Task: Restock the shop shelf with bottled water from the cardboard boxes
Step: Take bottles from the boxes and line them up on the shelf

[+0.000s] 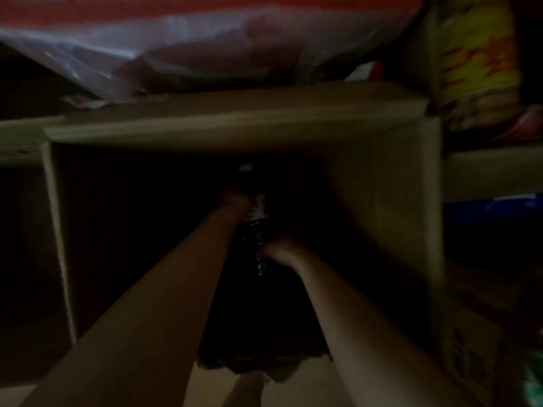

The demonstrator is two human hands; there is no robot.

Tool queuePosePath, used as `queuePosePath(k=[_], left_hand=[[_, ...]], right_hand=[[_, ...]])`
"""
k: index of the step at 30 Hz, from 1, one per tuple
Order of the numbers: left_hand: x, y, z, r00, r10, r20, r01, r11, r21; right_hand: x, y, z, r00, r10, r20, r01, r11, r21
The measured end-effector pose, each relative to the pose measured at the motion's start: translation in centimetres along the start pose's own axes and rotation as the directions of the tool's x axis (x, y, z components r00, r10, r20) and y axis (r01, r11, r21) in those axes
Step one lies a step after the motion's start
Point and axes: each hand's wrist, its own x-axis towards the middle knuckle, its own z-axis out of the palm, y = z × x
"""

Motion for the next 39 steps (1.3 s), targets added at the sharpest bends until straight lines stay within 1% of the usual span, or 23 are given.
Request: queuePosePath(k=[2, 3, 6, 8, 10, 14, 16, 18, 20, 22, 24, 26, 30, 33, 35, 37, 39], left_hand=[[-1.8, 0.3, -0.6, 0.998, 0.033, -0.052, -0.038, 0.995, -0.092], [-3.0, 0.6, -0.9, 0.998, 0.041, -0.056, -0.047, 0.992, -0.12], [-7.3, 2.1, -2.2, 0.997, 0.059, -0.051, -0.068, 0.979, -0.19], [-10.4, 3.2, -2.9, 0.996, 0.086, -0.018, -0.087, 0.958, -0.272], [-13.7, 4.0, -3.8, 0.993, 0.115, 0.01, -0.108, 0.955, -0.278], [-19.8, 6.1, -6.0, 0.986, 0.166, -0.006, -0.161, 0.947, -0.278], [-22.9, 7.3, -7.1, 0.981, 0.192, -0.005, -0.186, 0.941, -0.282], [-26.2, 8.5, -8.3, 0.978, 0.21, -0.01, -0.204, 0.934, -0.293], [-29.3, 10.0, -9.1, 0.97, 0.242, -0.036, -0.242, 0.921, -0.307], [-32.2, 12.4, -9.8, 0.947, 0.305, -0.097, -0.32, 0.896, -0.307], [-35.7, 15.6, -10.2, 0.916, 0.375, -0.142, -0.401, 0.874, -0.274], [-39.4, 19.2, -10.5, 0.883, 0.44, -0.165, -0.469, 0.849, -0.243], [-46.5, 27.1, -10.7, 0.746, 0.634, -0.204, -0.665, 0.726, -0.175], [-52.3, 32.7, -10.6, 0.643, 0.731, -0.229, -0.762, 0.641, -0.095], [-56.6, 36.0, -10.1, 0.584, 0.789, -0.192, -0.809, 0.584, -0.066], [-61.0, 39.0, -9.2, 0.505, 0.851, -0.143, -0.862, 0.506, -0.035], [-65.6, 41.6, -7.9, 0.432, 0.898, -0.085, -0.902, 0.432, -0.012]], right_hand=[[-2.5, 0.0, -0.5, 1.0, 0.01, -0.004, -0.01, 1.0, 0.023], [-3.7, 0.0, -0.6, 1.0, 0.016, -0.014, -0.016, 1.0, 0.02], [-7.4, -0.4, -1.1, 1.0, 0.014, -0.025, -0.013, 0.999, 0.037], [-10.5, -0.8, -1.7, 1.0, 0.006, -0.019, -0.005, 0.998, 0.059], [-14.0, -1.4, -2.4, 1.0, -0.015, -0.018, 0.016, 0.999, 0.04], [-20.1, -2.7, -3.8, 0.995, -0.085, -0.046, 0.084, 0.996, -0.022], [-23.2, -3.7, -5.0, 0.994, -0.113, 0.0, 0.112, 0.992, -0.048], [-26.6, -5.0, -6.4, 0.988, -0.151, 0.044, 0.155, 0.981, -0.113], [-29.9, -6.1, -7.8, 0.978, -0.208, 0.03, 0.21, 0.964, -0.164], [-33.0, -7.5, -9.4, 0.961, -0.276, -0.011, 0.269, 0.944, -0.192], [-36.0, -8.9, -11.2, 0.941, -0.338, -0.037, 0.324, 0.924, -0.202], [-39.1, -10.4, -13.3, 0.911, -0.409, -0.051, 0.396, 0.903, -0.169], [-44.8, -13.7, -17.6, 0.827, -0.541, -0.151, 0.53, 0.841, -0.109], [-50.4, -15.4, -21.2, 0.752, -0.617, -0.23, 0.622, 0.781, -0.063], [-54.9, -16.0, -23.6, 0.694, -0.657, -0.295, 0.677, 0.734, -0.043], [-58.8, -15.9, -26.0, 0.639, -0.693, -0.335, 0.718, 0.693, -0.064], [-63.0, -15.3, -28.0, 0.598, -0.708, -0.375, 0.741, 0.667, -0.077]])
